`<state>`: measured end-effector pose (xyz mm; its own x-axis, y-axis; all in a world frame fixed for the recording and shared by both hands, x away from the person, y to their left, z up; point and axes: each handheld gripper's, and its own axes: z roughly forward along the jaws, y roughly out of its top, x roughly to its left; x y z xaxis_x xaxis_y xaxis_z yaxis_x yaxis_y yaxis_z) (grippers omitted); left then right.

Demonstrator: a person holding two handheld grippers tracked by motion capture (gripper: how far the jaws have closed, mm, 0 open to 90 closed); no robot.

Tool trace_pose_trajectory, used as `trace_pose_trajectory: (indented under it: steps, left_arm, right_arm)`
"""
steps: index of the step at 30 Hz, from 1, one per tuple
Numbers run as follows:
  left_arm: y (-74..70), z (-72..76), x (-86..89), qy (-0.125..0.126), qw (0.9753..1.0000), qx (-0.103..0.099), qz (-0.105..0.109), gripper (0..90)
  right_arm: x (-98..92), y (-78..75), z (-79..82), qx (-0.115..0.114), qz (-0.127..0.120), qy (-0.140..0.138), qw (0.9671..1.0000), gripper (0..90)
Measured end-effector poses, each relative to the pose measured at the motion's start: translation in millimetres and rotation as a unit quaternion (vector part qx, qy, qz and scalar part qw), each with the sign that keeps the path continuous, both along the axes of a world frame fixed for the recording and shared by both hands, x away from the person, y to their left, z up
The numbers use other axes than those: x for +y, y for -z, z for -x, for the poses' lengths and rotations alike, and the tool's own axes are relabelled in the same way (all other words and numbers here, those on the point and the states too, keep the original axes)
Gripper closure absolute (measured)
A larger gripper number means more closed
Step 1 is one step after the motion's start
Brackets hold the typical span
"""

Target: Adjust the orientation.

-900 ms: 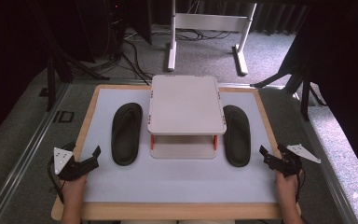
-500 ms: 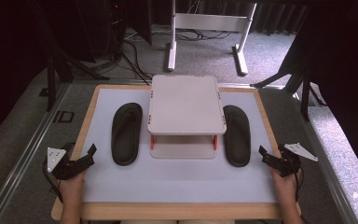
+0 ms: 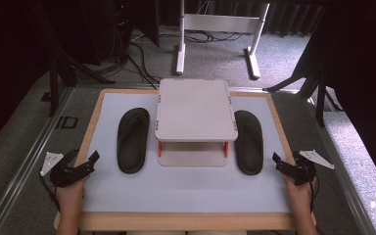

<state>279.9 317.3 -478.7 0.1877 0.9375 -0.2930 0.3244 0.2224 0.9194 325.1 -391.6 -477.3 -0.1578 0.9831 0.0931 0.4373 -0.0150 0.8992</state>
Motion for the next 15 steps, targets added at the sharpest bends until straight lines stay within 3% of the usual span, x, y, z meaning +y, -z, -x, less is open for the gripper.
trace_pose_trajectory:
  steps: [4, 9, 15]
  left_arm:
    - [-9.6, -4.8, 3.0, 0.019, 0.9994, 0.027, -0.009, 4.1]
    - [-25.4, -11.2, 6.7, 0.033, 0.9982, 0.047, -0.018, 4.9]
    - [-46.9, -21.0, 3.8, 0.062, 0.9939, 0.080, -0.045, 5.3]
  right_arm:
    - [0.5, 0.0, 0.1, 0.000, 0.002, 0.000, 1.0000, 13.3]
    - [0.2, 0.0, -0.2, 0.001, 0.001, -0.004, 1.0000, 13.4]
    - [0.7, 0.1, -0.3, 0.001, 0.003, -0.006, 1.0000, 13.8]
